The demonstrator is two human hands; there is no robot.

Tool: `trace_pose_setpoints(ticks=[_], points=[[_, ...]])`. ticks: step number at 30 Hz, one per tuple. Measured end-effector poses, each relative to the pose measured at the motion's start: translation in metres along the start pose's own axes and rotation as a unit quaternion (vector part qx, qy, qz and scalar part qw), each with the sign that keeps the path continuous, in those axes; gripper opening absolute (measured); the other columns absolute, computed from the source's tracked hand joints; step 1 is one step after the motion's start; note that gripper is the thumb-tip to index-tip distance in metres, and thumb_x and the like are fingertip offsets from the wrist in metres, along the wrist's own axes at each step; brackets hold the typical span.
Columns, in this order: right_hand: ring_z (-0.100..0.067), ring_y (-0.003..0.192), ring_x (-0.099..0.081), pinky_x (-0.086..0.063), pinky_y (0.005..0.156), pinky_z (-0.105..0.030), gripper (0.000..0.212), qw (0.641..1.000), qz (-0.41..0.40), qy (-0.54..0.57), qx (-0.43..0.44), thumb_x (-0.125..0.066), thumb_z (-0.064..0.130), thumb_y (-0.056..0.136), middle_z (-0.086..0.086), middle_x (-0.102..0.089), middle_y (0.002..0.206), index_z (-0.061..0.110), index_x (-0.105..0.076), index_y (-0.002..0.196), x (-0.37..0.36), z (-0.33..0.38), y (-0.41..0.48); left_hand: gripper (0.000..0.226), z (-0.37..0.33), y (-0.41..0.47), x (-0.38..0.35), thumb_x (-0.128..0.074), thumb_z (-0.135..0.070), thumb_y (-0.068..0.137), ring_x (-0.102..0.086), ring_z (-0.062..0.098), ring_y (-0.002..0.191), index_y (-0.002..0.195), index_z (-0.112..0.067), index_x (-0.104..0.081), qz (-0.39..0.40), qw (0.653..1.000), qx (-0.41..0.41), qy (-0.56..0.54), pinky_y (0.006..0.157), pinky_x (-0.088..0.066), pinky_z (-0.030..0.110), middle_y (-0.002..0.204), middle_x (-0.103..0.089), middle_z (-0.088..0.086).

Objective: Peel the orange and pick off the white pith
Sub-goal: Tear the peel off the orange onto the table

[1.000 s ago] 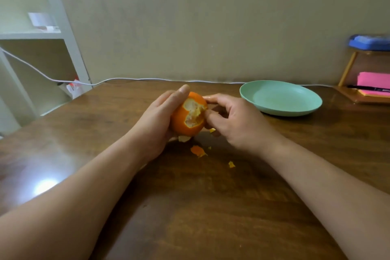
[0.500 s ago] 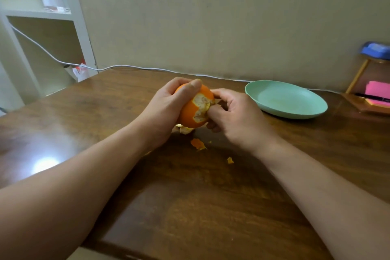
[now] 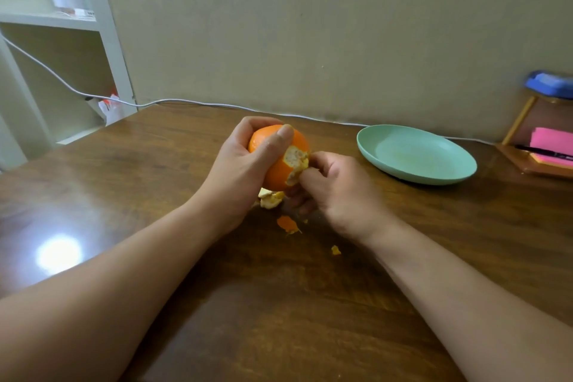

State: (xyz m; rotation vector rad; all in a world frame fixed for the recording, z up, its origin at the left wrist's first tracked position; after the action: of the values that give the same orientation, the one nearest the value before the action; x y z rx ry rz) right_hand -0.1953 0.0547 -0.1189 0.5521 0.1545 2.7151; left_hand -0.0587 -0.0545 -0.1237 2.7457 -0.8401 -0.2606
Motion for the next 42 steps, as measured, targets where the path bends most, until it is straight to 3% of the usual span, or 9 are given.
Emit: trace_pose_setpoints(ticks=[4,8,15,19,23,27,30,34,42], points=[[-0.02,0.07,-0.074,-0.062,0.067,-0.035,0.013,1.0,-0.013,0.002,0.009,-0.06,0.02,0.105,-0.008,-0.077,0.082,0.014,-0.071,0.104,-0.003,0.001,0.001,0.04,0.0,-0.001,-0.001,-0.083,-0.058,0.084,-0.075,0.022,0.097,0.114,-0.035,-0.07,-0.021,1.0,0.01,-0.013,0.077,-0.063,0.037,0.117,-0.071,0.01],[-0.021,0.072,-0.072,-0.061,0.07,-0.036,0.016,0.999,-0.008,0.037,-0.006,-0.058,0.02,0.108,-0.011,-0.077,0.086,0.012,-0.072,0.11,-0.004,0.001,0.001,0.054,0.003,0.001,-0.001,-0.082,-0.063,0.077,-0.075,0.037,0.106,0.117,-0.03,-0.07,-0.033,0.996,0.046,-0.069,0.087,-0.063,0.053,0.122,-0.072,0.02],[-0.019,0.082,-0.078,-0.065,0.069,-0.038,0.035,1.0,-0.012,0.015,-0.01,-0.045,0.051,0.11,0.001,-0.078,0.095,0.027,-0.063,0.13,-0.006,0.003,0.003,0.083,-0.002,0.005,0.0,-0.072,-0.067,0.089,-0.074,0.031,0.105,0.141,-0.005,-0.057,-0.012,0.985,0.101,-0.141,0.094,-0.061,0.044,0.122,-0.072,0.021],[-0.006,0.086,-0.074,-0.063,0.069,-0.027,0.044,0.99,-0.074,-0.092,0.076,-0.042,0.054,0.109,0.013,-0.073,0.1,0.03,-0.06,0.141,0.0,0.003,-0.004,0.075,-0.008,0.003,-0.004,-0.055,-0.078,0.086,-0.077,0.029,0.11,0.131,-0.02,-0.067,0.024,0.987,0.133,-0.088,0.096,-0.06,0.046,0.119,-0.079,0.011],[-0.004,0.102,-0.07,-0.056,0.076,-0.015,0.048,0.982,-0.069,-0.146,0.097,-0.042,0.055,0.109,0.015,-0.071,0.118,0.031,-0.054,0.149,0.005,0.003,-0.004,0.056,-0.01,0.004,-0.001,-0.061,-0.056,0.1,-0.074,0.035,0.117,0.136,-0.014,-0.062,0.027,0.986,0.139,-0.094,0.104,-0.059,0.054,0.132,-0.072,0.017],[-0.003,0.107,-0.067,-0.061,0.086,-0.023,0.043,0.966,-0.081,-0.203,0.135,-0.039,0.048,0.113,0.013,-0.07,0.121,0.027,-0.056,0.146,0.006,0.003,-0.003,0.066,-0.01,0.003,-0.003,-0.068,-0.061,0.086,-0.078,0.032,0.102,0.133,-0.014,-0.064,0.04,0.981,0.156,-0.108,0.092,-0.064,0.051,0.119,-0.077,0.016],[-0.01,0.101,-0.069,-0.064,0.08,-0.034,0.037,0.954,-0.088,-0.241,0.154,-0.04,0.043,0.115,0.008,-0.071,0.114,0.024,-0.06,0.139,0.002,0.001,-0.003,0.068,-0.009,0.003,-0.003,-0.069,-0.062,0.084,-0.079,0.028,0.095,0.131,-0.013,-0.064,0.029,0.984,0.141,-0.102,0.08,-0.065,0.047,0.111,-0.078,0.014],[-0.014,0.099,-0.07,-0.064,0.079,-0.04,0.029,0.951,-0.078,-0.253,0.158,-0.044,0.036,0.115,0.004,-0.071,0.111,0.021,-0.061,0.133,0.001,0.001,0.001,0.059,-0.003,0.004,-0.001,-0.071,-0.059,0.091,-0.077,0.032,0.102,0.129,-0.014,-0.064,0.021,0.988,0.124,-0.094,0.089,-0.061,0.054,0.115,-0.076,0.017],[-0.009,0.092,-0.069,-0.061,0.074,-0.034,0.023,0.959,-0.076,-0.219,0.161,-0.05,0.032,0.113,0.007,-0.072,0.104,0.021,-0.064,0.128,0.003,0.002,0.0,0.066,-0.002,0.003,0.001,-0.073,-0.057,0.089,-0.076,0.032,0.102,0.133,-0.009,-0.062,0.024,0.989,0.106,-0.103,0.083,-0.062,0.047,0.118,-0.074,0.02]])
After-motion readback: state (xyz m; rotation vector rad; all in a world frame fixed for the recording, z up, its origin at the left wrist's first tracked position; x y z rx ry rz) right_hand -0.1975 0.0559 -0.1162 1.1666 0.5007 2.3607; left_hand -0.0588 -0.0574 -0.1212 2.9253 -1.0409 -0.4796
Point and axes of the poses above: each hand's wrist, its own y-axis towards the middle knuckle, its own x-axis out of the back of the hand, z = x × y, the point moved 1 cm from there along y, towards the middle knuckle
